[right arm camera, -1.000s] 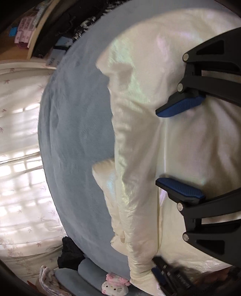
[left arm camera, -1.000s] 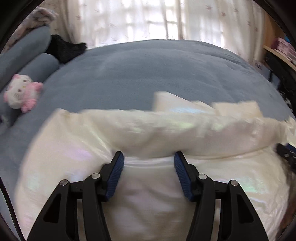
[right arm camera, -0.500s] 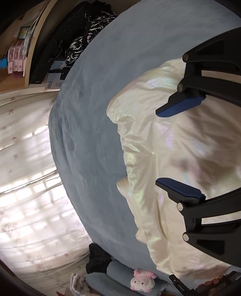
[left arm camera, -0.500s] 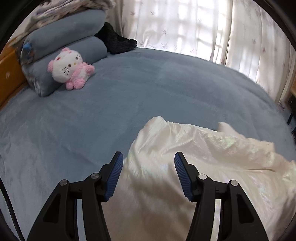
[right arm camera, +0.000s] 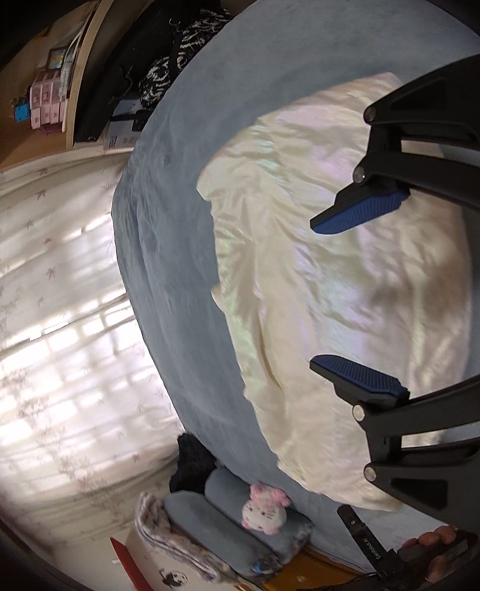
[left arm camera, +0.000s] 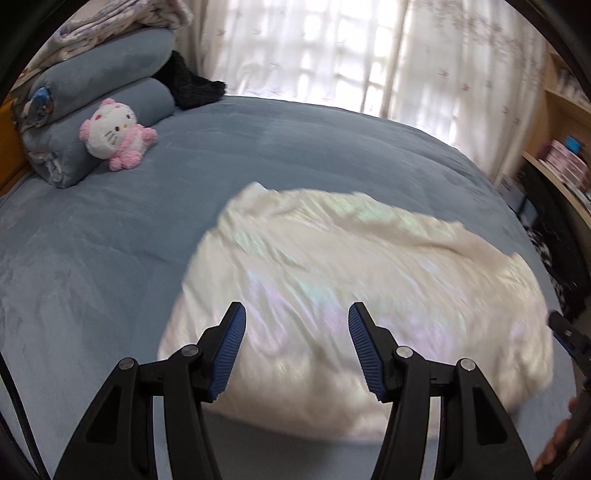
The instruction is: Fold large clothes
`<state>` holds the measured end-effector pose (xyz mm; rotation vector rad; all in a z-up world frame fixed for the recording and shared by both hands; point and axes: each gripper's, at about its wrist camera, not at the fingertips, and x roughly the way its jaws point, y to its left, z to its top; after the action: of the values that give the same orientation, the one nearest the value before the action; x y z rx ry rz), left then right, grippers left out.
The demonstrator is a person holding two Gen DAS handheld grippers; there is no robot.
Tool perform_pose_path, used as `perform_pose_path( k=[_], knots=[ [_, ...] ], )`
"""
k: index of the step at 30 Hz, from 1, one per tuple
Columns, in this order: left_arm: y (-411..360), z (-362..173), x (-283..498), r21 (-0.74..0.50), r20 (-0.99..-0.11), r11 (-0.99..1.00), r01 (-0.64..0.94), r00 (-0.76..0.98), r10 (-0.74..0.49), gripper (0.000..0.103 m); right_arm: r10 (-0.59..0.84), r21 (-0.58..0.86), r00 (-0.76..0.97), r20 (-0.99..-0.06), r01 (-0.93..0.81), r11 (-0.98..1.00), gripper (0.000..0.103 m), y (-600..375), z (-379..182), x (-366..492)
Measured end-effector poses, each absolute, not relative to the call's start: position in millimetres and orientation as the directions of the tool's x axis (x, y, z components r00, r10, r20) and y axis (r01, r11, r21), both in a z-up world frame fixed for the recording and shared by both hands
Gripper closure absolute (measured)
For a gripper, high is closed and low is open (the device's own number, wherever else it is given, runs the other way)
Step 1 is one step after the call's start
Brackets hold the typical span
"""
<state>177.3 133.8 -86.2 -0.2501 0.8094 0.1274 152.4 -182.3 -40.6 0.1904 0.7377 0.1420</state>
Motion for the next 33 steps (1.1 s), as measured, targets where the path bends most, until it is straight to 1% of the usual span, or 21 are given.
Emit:
perform_pose_path(
  k=[5,7,11,16,17,19,20,28,33],
  knots=[
    [120.2,-86.1,152.3,-0.214,-0.740,0.963,-0.162,0.670,-0.051,0.046,0.242,0.234,0.718,-0.653,-0.113,0.966,0.035,-166.8,-44.7,128.5],
    [115.5,-87.3,142.8,-0.230,-0.746,0.961,-0.152,0.661,-0.074,0.043,0.260,0.241,0.714,-0.650,-0.130,0.962,0.035,-161.6,-46.5,119.2],
    [110.6,-92.3,125.7,-0.274,-0.755,0.951,-0.140,0.645,-0.122,0.041,0.295,0.254,0.709,-0.641,-0.167,0.953,0.035,-149.9,-50.5,101.4],
    [108.9,-103.7,113.1,-0.296,-0.765,0.946,-0.129,0.626,-0.154,0.040,0.318,0.246,0.697,-0.643,-0.205,0.947,0.035,-137.5,-59.7,87.6],
    [110.0,-107.7,110.8,-0.310,-0.765,0.942,-0.131,0.623,-0.165,0.040,0.319,0.243,0.696,-0.644,-0.210,0.947,0.035,-135.6,-61.3,86.0],
    [112.6,-117.5,108.7,-0.352,-0.768,0.926,-0.132,0.606,-0.206,0.033,0.322,0.235,0.693,-0.645,-0.221,0.946,0.035,-132.0,-65.5,83.4],
    [114.6,-124.2,108.4,-0.385,-0.769,0.913,-0.135,0.594,-0.236,0.032,0.324,0.232,0.691,-0.646,-0.226,0.946,0.035,-130.6,-67.3,82.2],
    [127.8,-177.2,114.6,-0.551,-0.750,0.811,-0.198,0.545,-0.376,0.031,0.337,0.253,0.657,-0.674,-0.223,0.941,0.035,-124.2,-91.0,90.3],
    [139.7,-210.5,124.9,-0.629,-0.717,0.731,-0.264,0.559,-0.415,0.031,0.341,0.264,0.639,-0.689,-0.218,0.940,0.035,-121.6,-102.9,98.9]
  ],
)
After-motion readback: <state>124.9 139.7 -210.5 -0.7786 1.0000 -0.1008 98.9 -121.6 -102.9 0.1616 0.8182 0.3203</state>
